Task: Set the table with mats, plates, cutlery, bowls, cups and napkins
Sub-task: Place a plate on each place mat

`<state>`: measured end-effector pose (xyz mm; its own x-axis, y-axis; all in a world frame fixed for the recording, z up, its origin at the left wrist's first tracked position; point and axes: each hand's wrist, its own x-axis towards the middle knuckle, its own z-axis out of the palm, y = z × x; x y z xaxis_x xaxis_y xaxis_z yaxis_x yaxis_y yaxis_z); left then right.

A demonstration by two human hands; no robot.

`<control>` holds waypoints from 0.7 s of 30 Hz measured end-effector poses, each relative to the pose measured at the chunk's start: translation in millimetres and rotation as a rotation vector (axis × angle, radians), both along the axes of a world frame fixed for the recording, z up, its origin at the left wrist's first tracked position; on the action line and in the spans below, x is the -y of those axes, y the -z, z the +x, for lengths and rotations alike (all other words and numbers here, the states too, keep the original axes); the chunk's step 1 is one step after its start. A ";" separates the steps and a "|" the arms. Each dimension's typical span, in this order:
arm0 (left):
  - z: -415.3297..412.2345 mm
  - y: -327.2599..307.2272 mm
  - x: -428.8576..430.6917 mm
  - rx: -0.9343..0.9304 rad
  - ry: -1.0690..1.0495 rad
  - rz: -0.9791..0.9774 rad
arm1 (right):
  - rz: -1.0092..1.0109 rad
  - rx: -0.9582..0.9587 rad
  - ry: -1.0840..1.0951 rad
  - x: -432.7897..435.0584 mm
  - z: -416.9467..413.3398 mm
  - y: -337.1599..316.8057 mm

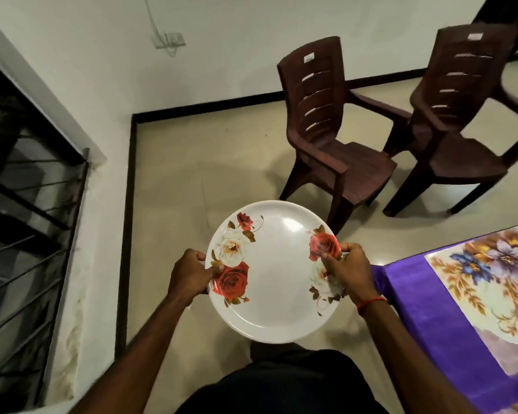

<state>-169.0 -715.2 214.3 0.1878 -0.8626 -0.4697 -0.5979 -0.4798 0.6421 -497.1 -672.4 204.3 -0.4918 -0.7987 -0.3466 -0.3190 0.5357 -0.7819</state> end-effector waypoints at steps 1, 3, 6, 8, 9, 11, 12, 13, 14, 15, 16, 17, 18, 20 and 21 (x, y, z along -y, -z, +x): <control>-5.3 -1.6 15.2 0.016 0.027 -0.001 | 0.004 0.007 0.013 8.8 -4.6 2.1; -17.8 -1.4 50.5 0.000 0.070 0.005 | 0.010 0.029 0.051 29.0 -17.2 7.3; -36.0 -0.6 101.1 -0.030 0.088 0.034 | 0.012 0.023 0.103 56.7 -34.6 8.2; -51.7 -2.8 131.7 -0.018 0.141 0.044 | 0.007 0.036 0.141 72.2 -46.6 6.2; -61.1 -3.7 145.4 -0.017 0.167 0.044 | 0.000 0.036 0.162 78.7 -53.0 6.1; -78.3 -4.1 169.2 -0.012 0.212 0.035 | -0.012 0.036 0.204 88.6 -64.0 2.7; -87.8 -4.1 181.3 -0.014 0.236 0.029 | -0.014 0.033 0.233 93.0 -70.0 1.9; -96.2 -3.4 192.1 -0.010 0.259 0.028 | -0.015 0.036 0.263 97.0 -75.6 1.5; -104.8 -2.9 201.4 -0.007 0.287 0.029 | -0.013 0.035 0.294 99.2 -80.7 0.9; -113.4 -2.6 209.6 -0.007 0.317 0.030 | -0.014 0.026 0.325 100.8 -85.3 0.5; -121.2 -3.0 216.1 -0.011 0.345 0.027 | -0.012 0.017 0.354 101.8 -89.0 0.1; -130.6 -3.7 224.7 -0.012 0.379 0.025 | -0.014 0.016 0.385 103.2 -93.6 -0.4; -139.3 -4.1 233.2 -0.007 0.413 0.023 | -0.012 0.025 0.413 104.8 -97.4 -0.8; -157.3 -3.3 252.5 -0.011 0.482 0.022 | -0.009 0.051 0.472 107.5 -102.4 -3.5; -165.1 -3.2 261.0 -0.016 0.510 0.022 | -0.009 0.055 0.500 108.2 -103.4 -4.8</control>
